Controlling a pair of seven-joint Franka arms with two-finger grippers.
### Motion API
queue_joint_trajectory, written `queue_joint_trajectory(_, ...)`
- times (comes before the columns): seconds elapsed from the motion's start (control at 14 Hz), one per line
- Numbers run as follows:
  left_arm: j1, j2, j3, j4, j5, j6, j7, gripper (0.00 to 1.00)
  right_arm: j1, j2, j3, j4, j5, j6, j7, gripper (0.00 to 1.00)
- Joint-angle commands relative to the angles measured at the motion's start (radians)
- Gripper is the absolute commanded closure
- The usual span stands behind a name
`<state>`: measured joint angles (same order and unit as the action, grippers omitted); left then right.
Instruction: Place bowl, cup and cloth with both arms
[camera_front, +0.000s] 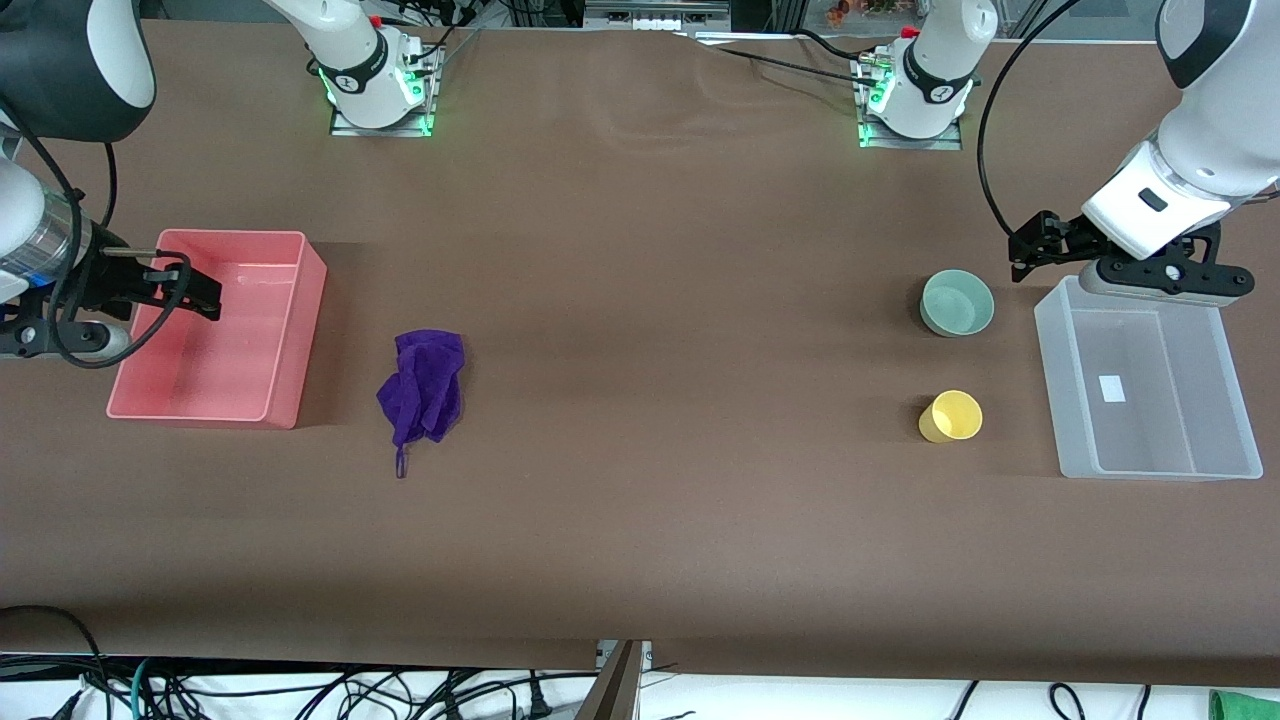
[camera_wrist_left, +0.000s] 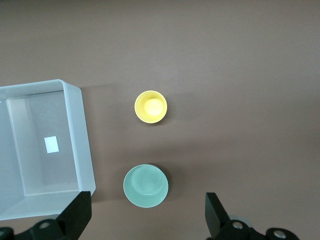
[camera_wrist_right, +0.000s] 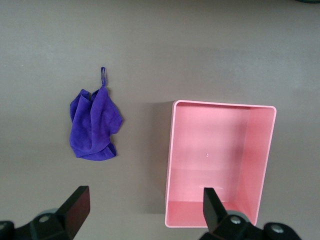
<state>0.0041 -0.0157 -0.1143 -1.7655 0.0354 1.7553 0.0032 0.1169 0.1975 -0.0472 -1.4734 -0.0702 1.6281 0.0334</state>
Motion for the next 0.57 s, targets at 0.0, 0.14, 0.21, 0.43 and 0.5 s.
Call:
queue_joint_trajectory(0.0,-0.004,0.019,0.01,0.021,-0.018,-0.01,-0.002,0.0,-0.005,0.002,0.006,0.028,0.018,-0.03,-0.009,0.0)
queue_joint_trajectory(0.14,-0.004,0.019,0.01,0.02,-0.02,-0.01,-0.002,0.0,-0.006,0.003,0.004,0.028,0.015,-0.031,-0.012,0.0)
queue_joint_trajectory(0.21,-0.003,0.019,0.012,0.02,-0.02,-0.01,-0.002,0.0,-0.008,0.002,0.004,0.028,0.015,-0.031,-0.012,0.0)
queue_joint_trajectory(0.43,-0.003,0.019,0.012,0.021,-0.02,-0.01,-0.002,0.0,-0.002,0.002,0.007,0.028,0.015,-0.022,-0.007,0.0)
queue_joint_trajectory(0.5,-0.003,0.019,0.012,0.021,-0.02,-0.01,-0.002,0.0,0.001,0.002,0.007,0.028,0.015,-0.022,-0.007,0.0)
